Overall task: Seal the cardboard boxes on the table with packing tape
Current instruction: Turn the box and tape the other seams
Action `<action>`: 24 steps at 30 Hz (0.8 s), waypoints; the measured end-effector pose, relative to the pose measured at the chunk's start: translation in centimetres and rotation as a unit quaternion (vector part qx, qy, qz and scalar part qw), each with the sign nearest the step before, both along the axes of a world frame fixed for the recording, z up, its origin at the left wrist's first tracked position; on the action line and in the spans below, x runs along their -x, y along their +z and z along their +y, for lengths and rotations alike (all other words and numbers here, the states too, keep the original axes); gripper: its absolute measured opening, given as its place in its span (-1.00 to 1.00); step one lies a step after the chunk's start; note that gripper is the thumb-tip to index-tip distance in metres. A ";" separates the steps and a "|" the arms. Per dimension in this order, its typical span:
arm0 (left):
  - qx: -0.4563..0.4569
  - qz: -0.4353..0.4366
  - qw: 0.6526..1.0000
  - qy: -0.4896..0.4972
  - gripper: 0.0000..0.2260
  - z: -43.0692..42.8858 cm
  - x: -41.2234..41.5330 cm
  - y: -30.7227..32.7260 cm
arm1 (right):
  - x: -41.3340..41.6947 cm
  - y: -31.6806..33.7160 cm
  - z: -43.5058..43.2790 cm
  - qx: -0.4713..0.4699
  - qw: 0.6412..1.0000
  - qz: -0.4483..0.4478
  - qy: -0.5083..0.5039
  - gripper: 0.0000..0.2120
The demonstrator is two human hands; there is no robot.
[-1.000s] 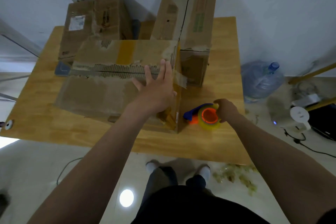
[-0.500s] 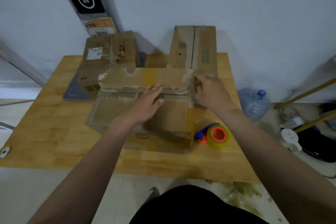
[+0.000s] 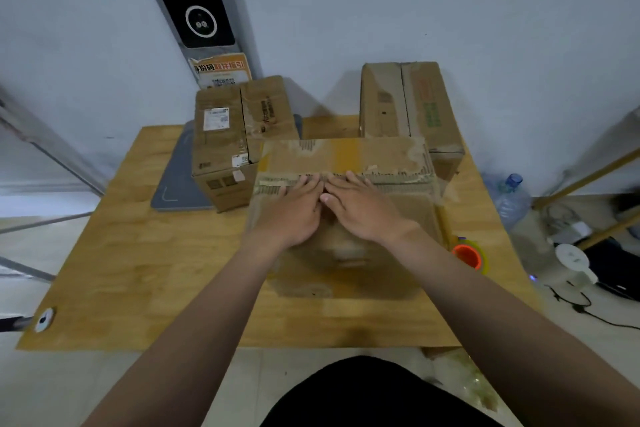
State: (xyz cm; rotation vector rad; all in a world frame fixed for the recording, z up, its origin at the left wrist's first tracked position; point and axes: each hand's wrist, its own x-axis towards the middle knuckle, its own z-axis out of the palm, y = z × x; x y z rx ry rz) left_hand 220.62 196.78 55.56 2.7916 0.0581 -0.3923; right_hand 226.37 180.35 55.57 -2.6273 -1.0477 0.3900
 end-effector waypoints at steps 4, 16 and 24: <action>-0.041 0.023 0.999 -0.013 -0.46 0.3 0.0 -0.3 | 0.5 -1.3 -0.4 0.046 0.999 -0.021 -0.018 -0.44; -0.080 0.042 0.994 0.066 -0.27 1.3 1.3 -0.7 | 0.1 -2.0 -6.8 0.097 0.979 -0.034 -0.176 -0.35; -0.027 -0.010 0.986 0.161 -0.37 2.1 2.0 -1.4 | -0.8 -2.2 -9.7 0.069 0.956 -0.001 -0.284 -0.32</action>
